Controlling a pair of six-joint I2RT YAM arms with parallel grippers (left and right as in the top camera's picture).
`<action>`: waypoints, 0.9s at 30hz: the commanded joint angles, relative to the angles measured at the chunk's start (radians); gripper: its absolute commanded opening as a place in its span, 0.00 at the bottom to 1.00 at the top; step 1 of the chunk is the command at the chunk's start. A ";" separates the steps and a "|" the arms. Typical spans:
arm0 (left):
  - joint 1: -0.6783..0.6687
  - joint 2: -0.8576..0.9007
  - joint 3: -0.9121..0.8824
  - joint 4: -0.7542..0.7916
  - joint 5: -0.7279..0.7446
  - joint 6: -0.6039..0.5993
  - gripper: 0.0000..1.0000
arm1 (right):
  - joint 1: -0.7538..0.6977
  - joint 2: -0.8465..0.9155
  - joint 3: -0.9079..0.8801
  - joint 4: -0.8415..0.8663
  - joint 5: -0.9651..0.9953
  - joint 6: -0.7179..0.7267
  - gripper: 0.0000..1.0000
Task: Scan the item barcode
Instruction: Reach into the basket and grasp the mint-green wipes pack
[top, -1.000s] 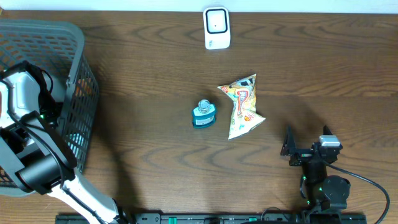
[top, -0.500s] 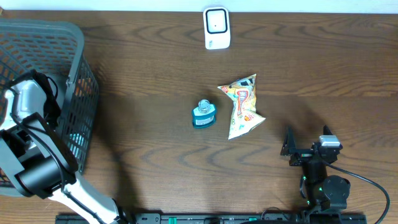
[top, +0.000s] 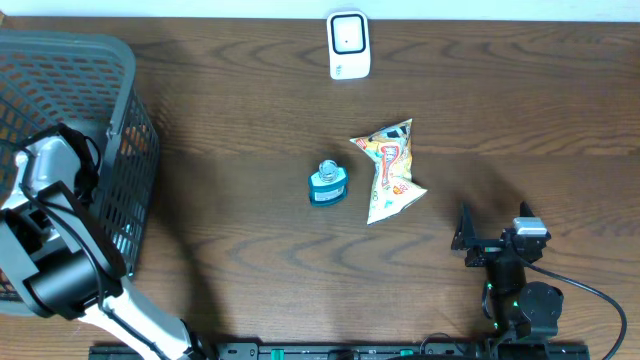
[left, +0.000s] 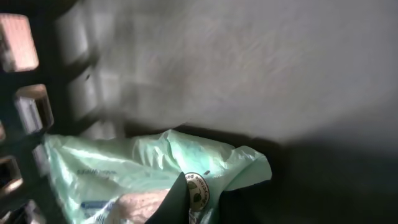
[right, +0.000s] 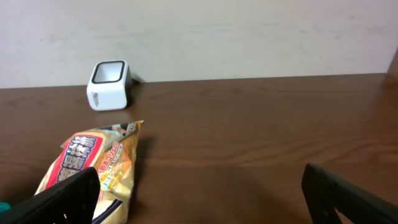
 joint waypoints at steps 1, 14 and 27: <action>0.005 -0.015 0.150 -0.098 0.038 -0.002 0.07 | 0.007 -0.001 -0.001 -0.004 -0.002 -0.012 0.99; 0.004 -0.390 0.438 -0.129 0.039 0.019 0.07 | 0.007 -0.001 -0.001 -0.004 -0.002 -0.012 0.99; -0.241 -0.877 0.437 0.041 0.253 0.051 0.07 | 0.007 -0.001 -0.001 -0.004 -0.002 -0.012 0.99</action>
